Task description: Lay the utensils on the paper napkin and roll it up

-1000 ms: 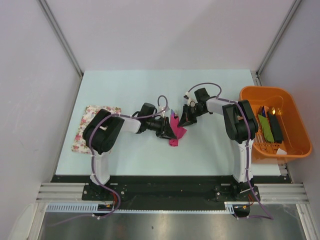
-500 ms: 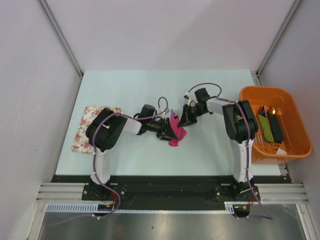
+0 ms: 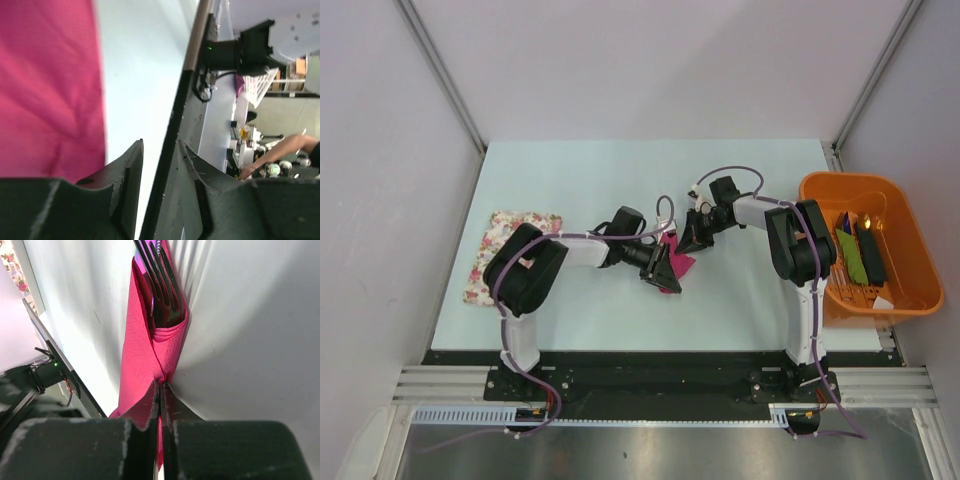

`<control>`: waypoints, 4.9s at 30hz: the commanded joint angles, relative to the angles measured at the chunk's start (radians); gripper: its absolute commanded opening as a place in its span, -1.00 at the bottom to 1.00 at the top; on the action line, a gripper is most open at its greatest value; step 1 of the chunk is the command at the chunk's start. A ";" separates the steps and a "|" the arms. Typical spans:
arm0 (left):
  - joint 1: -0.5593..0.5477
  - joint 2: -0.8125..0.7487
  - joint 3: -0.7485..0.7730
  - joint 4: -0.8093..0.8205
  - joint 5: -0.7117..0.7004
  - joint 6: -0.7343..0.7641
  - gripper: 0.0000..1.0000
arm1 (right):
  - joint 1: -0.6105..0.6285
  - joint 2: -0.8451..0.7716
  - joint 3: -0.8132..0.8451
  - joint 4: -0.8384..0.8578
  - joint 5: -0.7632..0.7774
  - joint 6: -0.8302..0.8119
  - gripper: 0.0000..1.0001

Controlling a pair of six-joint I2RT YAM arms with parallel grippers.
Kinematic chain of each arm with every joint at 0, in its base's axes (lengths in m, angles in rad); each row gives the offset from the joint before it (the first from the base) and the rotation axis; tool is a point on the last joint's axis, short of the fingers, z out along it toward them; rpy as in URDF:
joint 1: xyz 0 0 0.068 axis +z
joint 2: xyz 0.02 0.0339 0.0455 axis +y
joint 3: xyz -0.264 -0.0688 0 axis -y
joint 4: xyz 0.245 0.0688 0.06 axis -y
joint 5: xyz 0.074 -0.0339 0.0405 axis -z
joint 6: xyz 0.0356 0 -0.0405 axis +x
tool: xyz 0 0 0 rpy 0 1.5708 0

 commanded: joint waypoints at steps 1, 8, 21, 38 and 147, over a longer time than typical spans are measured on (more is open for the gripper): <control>0.027 -0.091 0.042 -0.053 0.026 0.095 -0.22 | 0.000 0.025 -0.006 0.025 0.057 -0.015 -1.00; 0.127 -0.047 -0.026 0.156 -0.063 -0.171 -0.31 | 0.001 0.025 -0.010 0.028 0.055 -0.015 -1.00; 0.053 0.120 -0.025 0.230 -0.089 -0.220 -0.46 | 0.000 0.027 -0.018 0.036 0.062 -0.018 -1.00; 0.049 0.200 -0.009 -0.005 -0.183 0.010 -0.70 | -0.033 -0.045 0.055 -0.036 0.011 0.005 -0.26; 0.067 0.269 -0.059 0.179 -0.062 -0.090 -0.66 | 0.010 -0.151 0.011 -0.067 0.140 -0.037 0.12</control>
